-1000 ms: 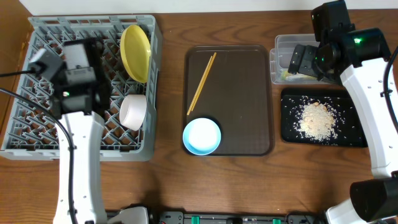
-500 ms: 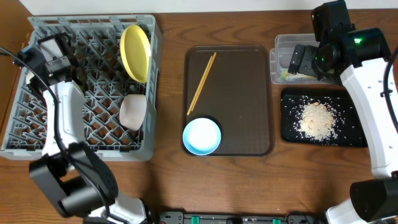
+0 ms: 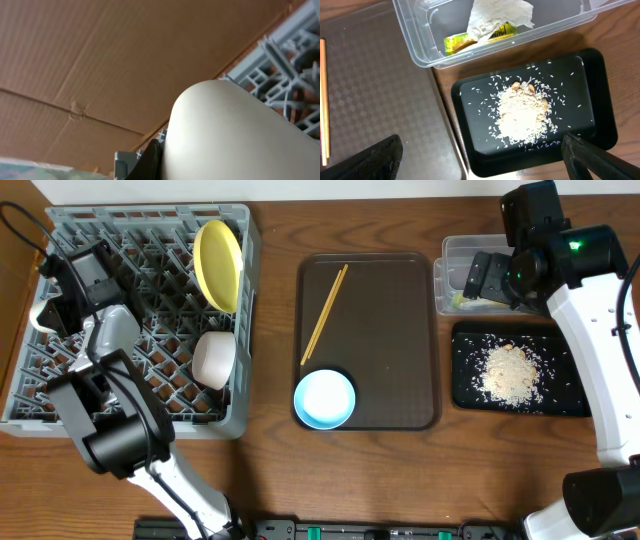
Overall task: Sort waste into correct bins and load items into the dishwasher
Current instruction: 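Lower the white cup into the left side of the rack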
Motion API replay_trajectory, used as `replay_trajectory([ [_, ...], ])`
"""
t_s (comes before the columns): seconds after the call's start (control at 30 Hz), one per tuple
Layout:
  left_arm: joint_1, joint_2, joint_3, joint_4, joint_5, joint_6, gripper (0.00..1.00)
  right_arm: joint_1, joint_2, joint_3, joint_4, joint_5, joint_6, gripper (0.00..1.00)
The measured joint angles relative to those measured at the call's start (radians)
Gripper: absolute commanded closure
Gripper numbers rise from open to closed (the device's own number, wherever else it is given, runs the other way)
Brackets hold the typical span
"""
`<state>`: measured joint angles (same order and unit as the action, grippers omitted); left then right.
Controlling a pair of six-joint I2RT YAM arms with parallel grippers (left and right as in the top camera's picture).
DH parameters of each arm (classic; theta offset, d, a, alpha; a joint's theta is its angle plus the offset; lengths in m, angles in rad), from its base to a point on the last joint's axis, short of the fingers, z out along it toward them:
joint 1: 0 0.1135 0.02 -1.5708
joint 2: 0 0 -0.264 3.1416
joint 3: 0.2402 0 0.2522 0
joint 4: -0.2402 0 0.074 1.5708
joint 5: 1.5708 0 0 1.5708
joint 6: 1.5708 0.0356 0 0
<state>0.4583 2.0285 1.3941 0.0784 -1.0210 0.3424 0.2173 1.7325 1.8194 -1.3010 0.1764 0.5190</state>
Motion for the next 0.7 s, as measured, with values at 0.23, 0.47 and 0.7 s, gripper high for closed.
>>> replay_trajectory([
  [0.23, 0.0, 0.079, 0.0, 0.138, -0.069, 0.137, 0.92, 0.0, 0.0, 0.0, 0.0, 0.0, 0.0, 0.01],
  [0.47, 0.0, 0.079, 0.0, 0.146, -0.094, 0.189, 0.73, 0.0, 0.0, 0.0, 0.0, 0.0, 0.0, 0.01],
  [0.7, -0.003, 0.079, 0.0, 0.147, -0.102, 0.248, 0.65, 0.0, 0.0, 0.0, 0.0, 0.0, 0.0, 0.01],
])
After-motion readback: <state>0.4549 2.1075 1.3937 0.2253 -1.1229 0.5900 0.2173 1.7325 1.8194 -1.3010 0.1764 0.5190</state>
